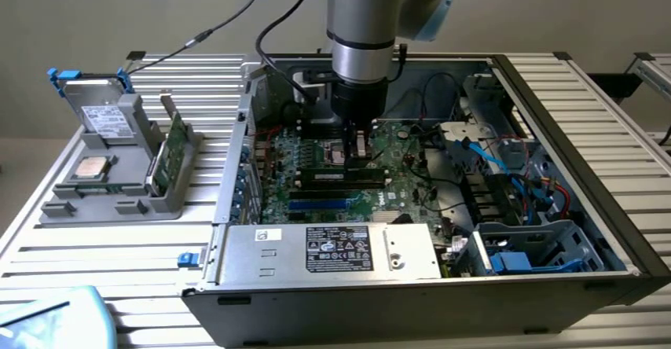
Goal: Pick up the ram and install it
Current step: 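Insert the ram into the slot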
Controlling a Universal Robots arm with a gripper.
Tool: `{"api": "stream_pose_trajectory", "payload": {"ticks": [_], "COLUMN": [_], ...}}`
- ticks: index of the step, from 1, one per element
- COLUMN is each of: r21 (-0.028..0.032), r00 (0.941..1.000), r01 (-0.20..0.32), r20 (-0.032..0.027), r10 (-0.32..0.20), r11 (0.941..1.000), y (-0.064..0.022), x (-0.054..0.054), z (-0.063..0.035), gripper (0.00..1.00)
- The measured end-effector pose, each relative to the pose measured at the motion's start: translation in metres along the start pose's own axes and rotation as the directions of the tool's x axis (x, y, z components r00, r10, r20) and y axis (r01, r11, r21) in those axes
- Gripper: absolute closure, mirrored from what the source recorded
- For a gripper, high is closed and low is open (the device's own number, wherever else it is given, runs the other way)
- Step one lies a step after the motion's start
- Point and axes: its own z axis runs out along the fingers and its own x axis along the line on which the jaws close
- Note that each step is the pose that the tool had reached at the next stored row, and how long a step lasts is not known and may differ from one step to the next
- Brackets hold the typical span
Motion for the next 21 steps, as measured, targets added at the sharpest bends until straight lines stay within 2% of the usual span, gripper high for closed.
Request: {"api": "stream_pose_trajectory", "payload": {"ticks": [13, 21], "r21": [-0.0003, -0.0041], "r00": [1.0000, 1.0000], "r01": [0.000, 0.001], "r20": [-0.0008, -0.0007], "r10": [0.000, -0.001], "r11": [1.0000, 1.0000], "y": [-0.0001, -0.0007], "x": [-0.0001, 0.0001], "z": [0.0019, 0.0020], "gripper": [0.86, 0.86]}}
